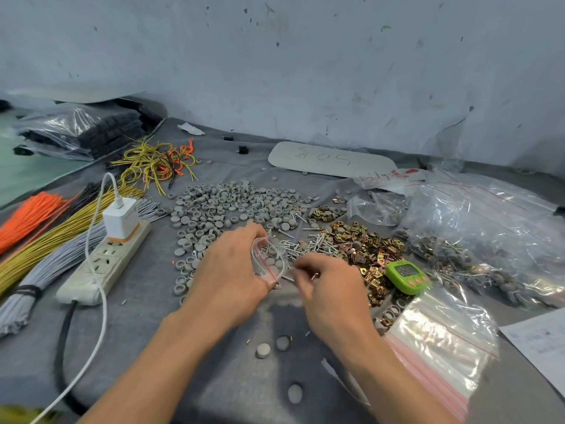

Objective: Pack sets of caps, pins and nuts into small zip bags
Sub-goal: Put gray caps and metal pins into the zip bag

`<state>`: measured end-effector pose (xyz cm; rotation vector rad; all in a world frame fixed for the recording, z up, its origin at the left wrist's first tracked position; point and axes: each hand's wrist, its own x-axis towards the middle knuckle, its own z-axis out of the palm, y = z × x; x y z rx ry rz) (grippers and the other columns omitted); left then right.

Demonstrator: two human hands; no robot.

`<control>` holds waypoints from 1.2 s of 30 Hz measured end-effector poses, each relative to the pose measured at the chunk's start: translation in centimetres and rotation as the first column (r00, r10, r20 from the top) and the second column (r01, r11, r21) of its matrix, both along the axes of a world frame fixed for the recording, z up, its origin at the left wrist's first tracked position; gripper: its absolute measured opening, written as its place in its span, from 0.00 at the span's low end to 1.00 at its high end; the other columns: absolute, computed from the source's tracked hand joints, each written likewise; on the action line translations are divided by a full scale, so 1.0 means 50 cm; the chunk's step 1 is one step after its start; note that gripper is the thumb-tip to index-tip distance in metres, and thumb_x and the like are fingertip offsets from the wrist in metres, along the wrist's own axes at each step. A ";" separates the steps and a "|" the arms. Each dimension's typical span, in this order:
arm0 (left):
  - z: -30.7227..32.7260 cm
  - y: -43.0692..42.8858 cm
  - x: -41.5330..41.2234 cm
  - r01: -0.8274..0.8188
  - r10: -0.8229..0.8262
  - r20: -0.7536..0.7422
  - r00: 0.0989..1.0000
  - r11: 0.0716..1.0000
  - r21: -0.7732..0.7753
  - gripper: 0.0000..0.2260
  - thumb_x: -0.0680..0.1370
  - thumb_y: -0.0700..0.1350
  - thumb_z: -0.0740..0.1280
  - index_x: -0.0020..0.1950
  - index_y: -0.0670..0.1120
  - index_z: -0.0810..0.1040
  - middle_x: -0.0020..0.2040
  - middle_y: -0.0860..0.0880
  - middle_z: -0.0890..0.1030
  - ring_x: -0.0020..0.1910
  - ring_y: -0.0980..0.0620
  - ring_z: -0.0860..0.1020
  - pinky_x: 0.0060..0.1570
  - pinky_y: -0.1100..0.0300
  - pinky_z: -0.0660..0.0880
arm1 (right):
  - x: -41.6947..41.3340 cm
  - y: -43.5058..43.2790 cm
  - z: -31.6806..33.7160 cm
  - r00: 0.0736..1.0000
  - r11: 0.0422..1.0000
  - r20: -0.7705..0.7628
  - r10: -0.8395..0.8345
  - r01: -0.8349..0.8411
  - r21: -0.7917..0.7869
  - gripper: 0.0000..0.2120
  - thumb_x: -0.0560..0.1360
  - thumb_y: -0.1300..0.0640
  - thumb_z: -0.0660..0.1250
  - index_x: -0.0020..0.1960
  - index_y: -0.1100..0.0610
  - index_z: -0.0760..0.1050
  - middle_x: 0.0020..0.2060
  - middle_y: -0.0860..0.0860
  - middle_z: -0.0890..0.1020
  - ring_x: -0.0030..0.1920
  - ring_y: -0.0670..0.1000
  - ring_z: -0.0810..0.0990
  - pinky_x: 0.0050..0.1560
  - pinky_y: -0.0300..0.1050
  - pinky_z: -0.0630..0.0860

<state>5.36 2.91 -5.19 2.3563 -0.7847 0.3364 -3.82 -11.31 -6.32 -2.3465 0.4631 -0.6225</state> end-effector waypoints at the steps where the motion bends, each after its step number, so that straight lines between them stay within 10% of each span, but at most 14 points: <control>1: 0.000 -0.001 -0.002 0.005 -0.005 0.005 1.000 1.000 0.009 0.21 0.69 0.53 0.78 0.57 0.57 0.73 0.53 0.57 0.78 0.54 0.53 0.75 0.50 0.58 0.70 | -0.002 -0.007 0.009 0.998 0.998 0.055 -0.001 -0.003 0.060 0.06 0.79 0.54 0.72 0.46 0.44 0.85 0.36 0.34 0.82 0.43 0.37 0.80 0.43 0.30 0.72; 16: -0.007 -0.010 -0.012 0.055 -0.054 -0.023 0.998 0.998 0.044 0.21 0.69 0.52 0.78 0.54 0.61 0.69 0.49 0.62 0.73 0.50 0.58 0.72 0.45 0.63 0.64 | -0.013 -0.013 0.035 0.992 0.980 0.103 0.074 -0.092 0.179 0.06 0.75 0.56 0.76 0.40 0.47 0.87 0.32 0.36 0.83 0.34 0.38 0.80 0.35 0.30 0.72; 25: 0.005 0.010 -0.005 0.010 -0.009 -0.032 0.999 1.000 0.010 0.21 0.69 0.51 0.79 0.57 0.57 0.73 0.55 0.57 0.79 0.55 0.53 0.76 0.54 0.57 0.72 | -0.056 0.003 0.035 0.802 0.905 -0.458 0.384 -0.424 0.017 0.07 0.67 0.51 0.77 0.45 0.45 0.86 0.34 0.40 0.83 0.34 0.39 0.80 0.31 0.32 0.72; 36: 0.000 -0.008 -0.018 0.029 -0.029 -0.006 1.000 0.997 0.067 0.19 0.70 0.51 0.77 0.53 0.59 0.71 0.50 0.60 0.75 0.52 0.56 0.73 0.46 0.63 0.62 | -0.051 0.014 0.016 0.825 0.929 -0.482 0.295 -0.365 -0.056 0.06 0.69 0.51 0.76 0.39 0.47 0.78 0.36 0.43 0.82 0.42 0.48 0.82 0.42 0.44 0.80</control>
